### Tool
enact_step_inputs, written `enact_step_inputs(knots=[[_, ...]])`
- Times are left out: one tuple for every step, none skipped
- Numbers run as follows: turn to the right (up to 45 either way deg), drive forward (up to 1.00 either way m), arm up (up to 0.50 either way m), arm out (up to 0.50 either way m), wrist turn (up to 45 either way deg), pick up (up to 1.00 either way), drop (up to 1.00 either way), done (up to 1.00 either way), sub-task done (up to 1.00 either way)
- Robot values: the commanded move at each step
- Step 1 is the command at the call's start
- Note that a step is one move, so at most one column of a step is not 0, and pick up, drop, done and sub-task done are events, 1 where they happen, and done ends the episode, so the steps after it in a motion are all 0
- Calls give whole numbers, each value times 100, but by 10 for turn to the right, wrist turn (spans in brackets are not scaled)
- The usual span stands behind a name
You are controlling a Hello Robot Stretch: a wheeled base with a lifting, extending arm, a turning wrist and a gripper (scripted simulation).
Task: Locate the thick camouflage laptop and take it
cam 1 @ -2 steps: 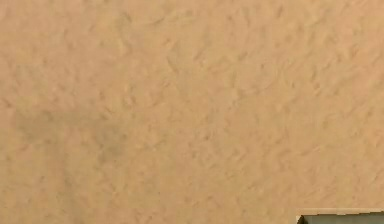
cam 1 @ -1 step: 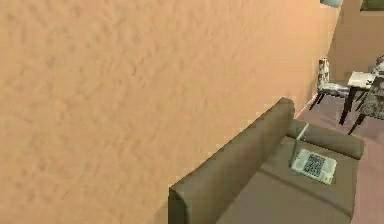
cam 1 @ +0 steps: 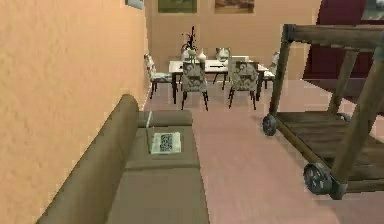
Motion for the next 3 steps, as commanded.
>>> enact_step_inputs(knots=[[450,0,0,0,0,0,0,0,0],[60,0,0,0,0,0,0,0,0],[0,50,0,0,0,0,0,0,0]])
